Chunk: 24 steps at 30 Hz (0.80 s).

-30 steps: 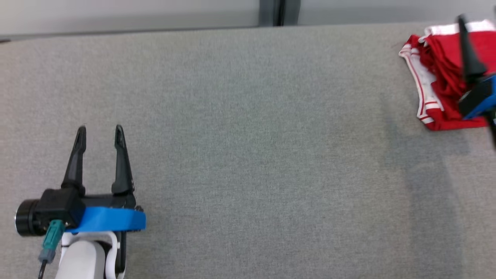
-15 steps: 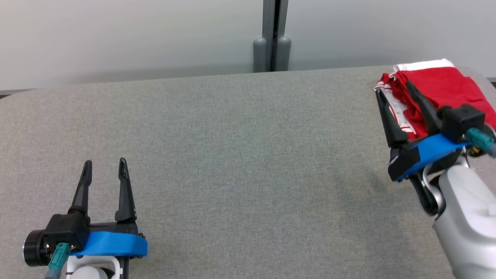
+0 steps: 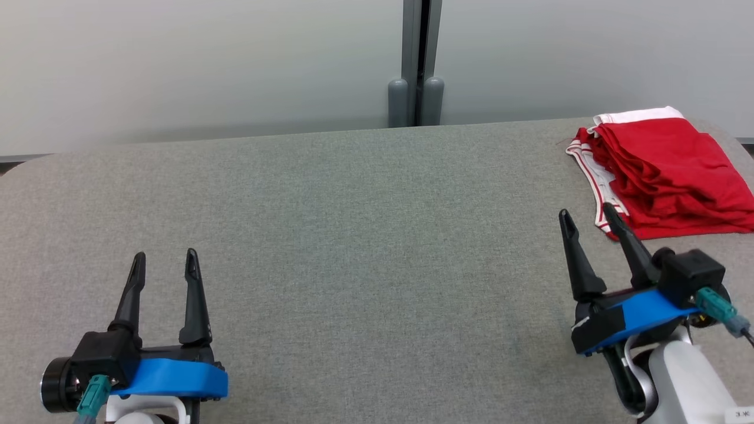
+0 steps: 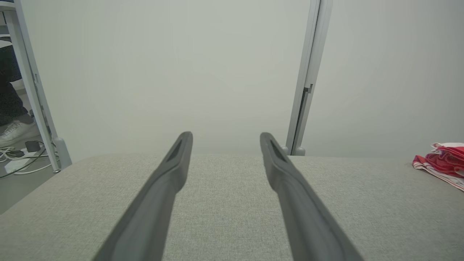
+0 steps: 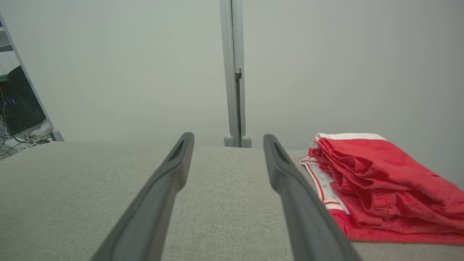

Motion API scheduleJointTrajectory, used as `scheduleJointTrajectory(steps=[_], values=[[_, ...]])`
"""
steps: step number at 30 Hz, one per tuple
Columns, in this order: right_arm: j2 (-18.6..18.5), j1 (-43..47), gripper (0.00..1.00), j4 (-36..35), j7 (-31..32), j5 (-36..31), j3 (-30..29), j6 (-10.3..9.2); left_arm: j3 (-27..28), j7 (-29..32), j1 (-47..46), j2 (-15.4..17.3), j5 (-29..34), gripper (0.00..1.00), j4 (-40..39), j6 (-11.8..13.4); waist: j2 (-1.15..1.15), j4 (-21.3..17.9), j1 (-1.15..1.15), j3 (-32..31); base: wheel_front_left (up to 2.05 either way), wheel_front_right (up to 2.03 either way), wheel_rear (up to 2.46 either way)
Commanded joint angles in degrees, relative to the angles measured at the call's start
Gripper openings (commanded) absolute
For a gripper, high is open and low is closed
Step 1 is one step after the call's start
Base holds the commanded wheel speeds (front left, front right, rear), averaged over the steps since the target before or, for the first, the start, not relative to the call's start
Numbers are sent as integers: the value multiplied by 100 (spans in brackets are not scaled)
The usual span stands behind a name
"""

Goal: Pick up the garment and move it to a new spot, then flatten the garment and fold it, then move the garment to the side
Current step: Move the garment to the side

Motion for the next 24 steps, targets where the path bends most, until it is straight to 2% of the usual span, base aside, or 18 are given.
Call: scheduleJointTrajectory(steps=[1,14,24], values=[[53,129,100,-72,28,-49,-36,1,10,7,36,25,-12,100,-8,26,0,11,1,-8,0,0,0],[575,1204,100,-1254,513,-534,-671,1,-62,149,84,78,-46,100,-67,91,0,145,1,-135,0,0,0],[668,1420,100,-1495,722,-641,-933,1,-121,221,143,107,-103,100,-109,105,0,179,1,-144,0,0,0]])
